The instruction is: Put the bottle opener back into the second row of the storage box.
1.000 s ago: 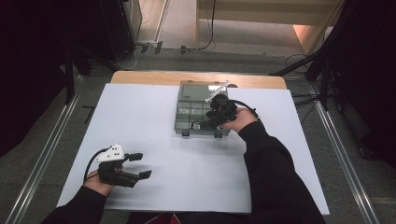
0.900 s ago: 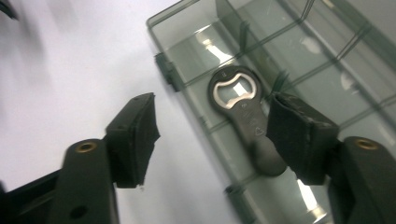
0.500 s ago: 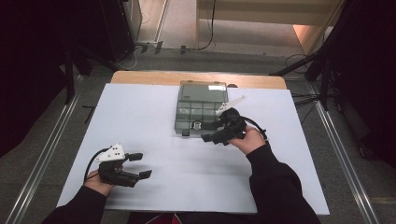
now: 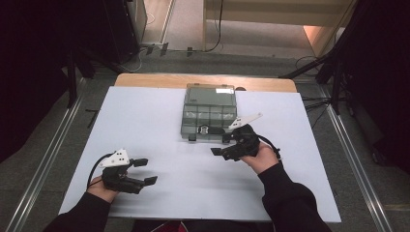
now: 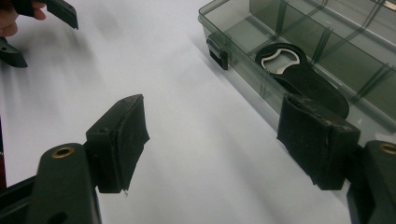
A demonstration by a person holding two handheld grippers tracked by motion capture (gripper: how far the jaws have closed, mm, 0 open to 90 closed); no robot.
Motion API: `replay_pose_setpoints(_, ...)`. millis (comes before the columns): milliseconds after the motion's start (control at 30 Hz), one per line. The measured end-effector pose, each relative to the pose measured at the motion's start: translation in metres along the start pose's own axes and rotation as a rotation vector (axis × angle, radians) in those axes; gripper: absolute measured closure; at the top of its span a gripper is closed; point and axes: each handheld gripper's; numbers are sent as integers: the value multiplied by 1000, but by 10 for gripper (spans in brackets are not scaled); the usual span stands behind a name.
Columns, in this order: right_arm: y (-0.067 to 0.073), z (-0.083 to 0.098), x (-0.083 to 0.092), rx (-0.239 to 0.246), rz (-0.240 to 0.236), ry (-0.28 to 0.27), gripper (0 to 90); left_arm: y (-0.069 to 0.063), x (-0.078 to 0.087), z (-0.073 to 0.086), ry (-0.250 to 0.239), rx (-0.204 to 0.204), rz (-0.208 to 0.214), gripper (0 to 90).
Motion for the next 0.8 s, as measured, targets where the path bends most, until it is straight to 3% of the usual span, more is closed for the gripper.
replay_pose_setpoints(300, 2, 18, 7, 17, 9, -8, 253, 0, 0, 0, -3, 3, 1, 211)
replay_pose_setpoints(800, 3, 45, 17, 3, 17, -9, 249, -1, 1, 0, 2, -5, 4, 211)
Point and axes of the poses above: each handheld gripper's, and its own axes: x roughly backward along the jaws, z roughly out of its underside, y roughly to its left, and after that the axes turned 9 degrees about -x, right-handed
